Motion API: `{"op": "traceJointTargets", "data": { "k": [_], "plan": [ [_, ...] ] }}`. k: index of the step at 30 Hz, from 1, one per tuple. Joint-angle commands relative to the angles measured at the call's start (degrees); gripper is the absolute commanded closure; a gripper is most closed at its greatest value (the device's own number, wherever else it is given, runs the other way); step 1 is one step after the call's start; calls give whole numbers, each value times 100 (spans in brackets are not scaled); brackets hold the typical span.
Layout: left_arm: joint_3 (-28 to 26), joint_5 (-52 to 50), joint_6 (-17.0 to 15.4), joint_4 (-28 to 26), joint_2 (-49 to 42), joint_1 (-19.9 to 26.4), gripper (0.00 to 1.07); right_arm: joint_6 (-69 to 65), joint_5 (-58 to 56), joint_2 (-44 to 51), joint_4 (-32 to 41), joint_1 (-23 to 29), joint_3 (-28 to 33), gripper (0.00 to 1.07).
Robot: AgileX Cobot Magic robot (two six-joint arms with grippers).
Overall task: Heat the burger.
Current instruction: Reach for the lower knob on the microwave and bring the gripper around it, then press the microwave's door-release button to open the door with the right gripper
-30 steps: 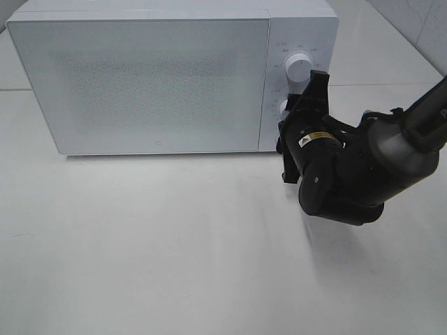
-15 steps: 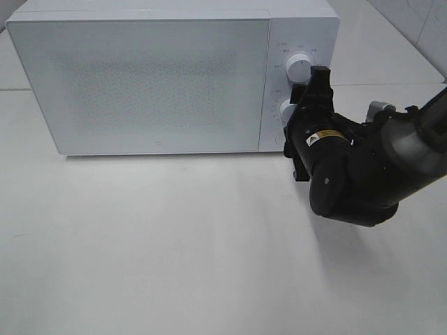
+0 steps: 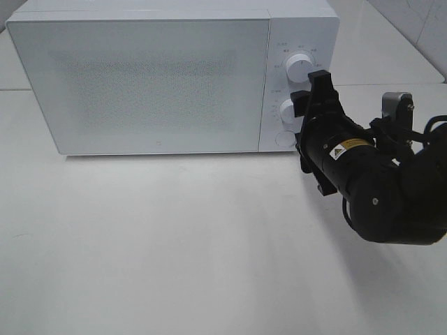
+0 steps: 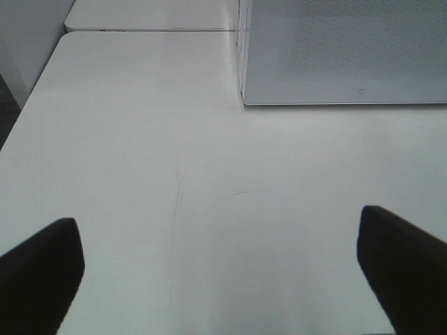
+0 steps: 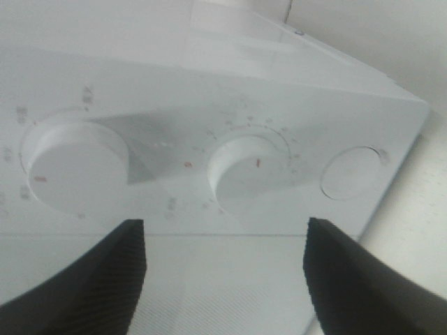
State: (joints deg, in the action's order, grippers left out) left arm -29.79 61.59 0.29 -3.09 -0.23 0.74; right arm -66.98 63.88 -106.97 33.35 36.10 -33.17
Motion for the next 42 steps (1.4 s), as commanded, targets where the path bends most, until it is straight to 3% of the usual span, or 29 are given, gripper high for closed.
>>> {"op": "traceJointTargets", "data": {
  "k": [1,3,6,8,16,22,32,42],
  "plan": [
    [17,-46,0,-17,-109,6,7,493,-418,252,-309,17,183,41],
    [17,-46,0,-17,-109,6,7,1157,-1071,567,-751,6,407,41],
    [17,-46,0,-17,-109,6,7,1392,-1306,659,-865,6,441,41],
    [17,-46,0,-17,-109,6,7,2424,-2475,1031,-1215,6,435,41],
    [17,-46,0,-17,-109,6,7,4257,-4177,1730,-1261,6,401,41],
    [17,-46,0,-17,-109,6,7,5752,-6108,2194,-1387,6,-46,41],
    [17,-46,0,-17,-109,6,7,5953,-8761,2618,-2699,6,-934,41],
    [17,-46,0,-17,-109,6,7,5959,-10376,3673,-2819,6,-963,41]
  ]
}}
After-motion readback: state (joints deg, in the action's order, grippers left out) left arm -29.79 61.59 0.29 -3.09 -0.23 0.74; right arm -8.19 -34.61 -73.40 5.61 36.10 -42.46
